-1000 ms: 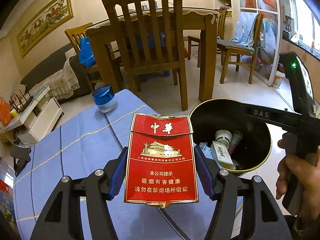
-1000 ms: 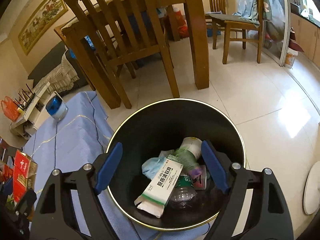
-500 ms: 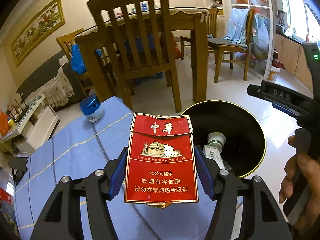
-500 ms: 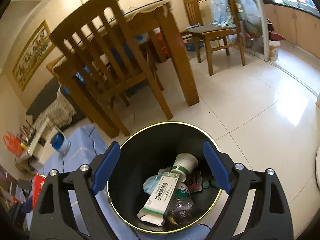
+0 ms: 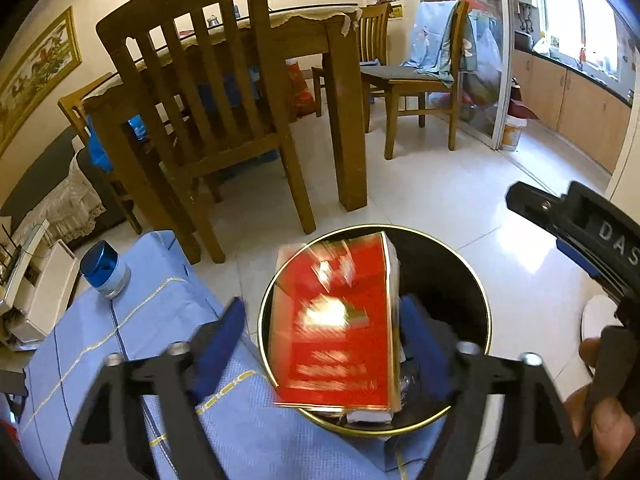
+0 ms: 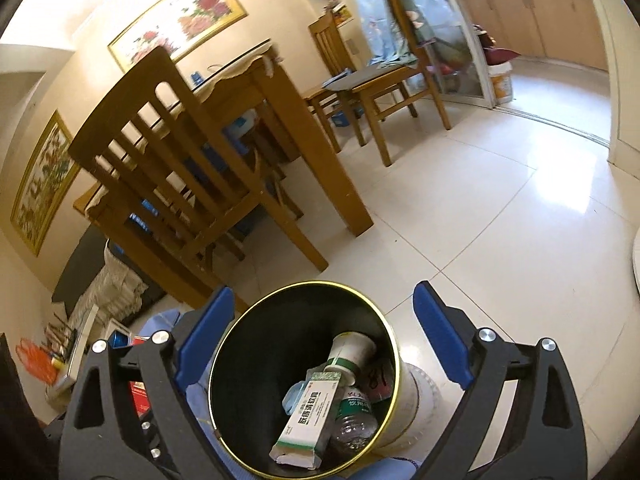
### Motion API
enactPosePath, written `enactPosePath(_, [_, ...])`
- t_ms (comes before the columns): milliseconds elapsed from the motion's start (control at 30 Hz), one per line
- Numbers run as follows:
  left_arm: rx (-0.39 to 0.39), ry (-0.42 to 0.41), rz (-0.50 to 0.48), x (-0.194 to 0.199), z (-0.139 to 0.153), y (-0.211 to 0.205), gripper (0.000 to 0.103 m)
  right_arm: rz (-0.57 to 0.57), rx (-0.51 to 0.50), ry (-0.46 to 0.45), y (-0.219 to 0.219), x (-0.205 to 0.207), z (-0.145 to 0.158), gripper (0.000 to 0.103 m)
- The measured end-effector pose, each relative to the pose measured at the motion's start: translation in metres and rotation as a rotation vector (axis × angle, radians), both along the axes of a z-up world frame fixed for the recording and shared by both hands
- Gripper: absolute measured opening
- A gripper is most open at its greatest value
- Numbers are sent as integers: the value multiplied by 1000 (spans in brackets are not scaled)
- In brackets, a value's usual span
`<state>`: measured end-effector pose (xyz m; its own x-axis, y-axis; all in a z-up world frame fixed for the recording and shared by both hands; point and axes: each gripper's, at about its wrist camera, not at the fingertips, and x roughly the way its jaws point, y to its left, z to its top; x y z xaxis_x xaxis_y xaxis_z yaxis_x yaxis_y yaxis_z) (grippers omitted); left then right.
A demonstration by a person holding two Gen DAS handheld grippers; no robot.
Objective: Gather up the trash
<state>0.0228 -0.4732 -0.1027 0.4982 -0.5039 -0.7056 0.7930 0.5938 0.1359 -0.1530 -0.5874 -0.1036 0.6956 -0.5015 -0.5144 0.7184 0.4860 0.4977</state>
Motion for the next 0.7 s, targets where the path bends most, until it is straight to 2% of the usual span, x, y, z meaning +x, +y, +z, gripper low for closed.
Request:
enactPosePath(267, [-3, 20, 28, 10, -3, 15, 80, -5, 12, 10, 0, -1, -3, 91])
enactPosePath(700, [-67, 1, 123, 18, 12, 94, 80, 56, -68, 87, 32, 37, 7, 92])
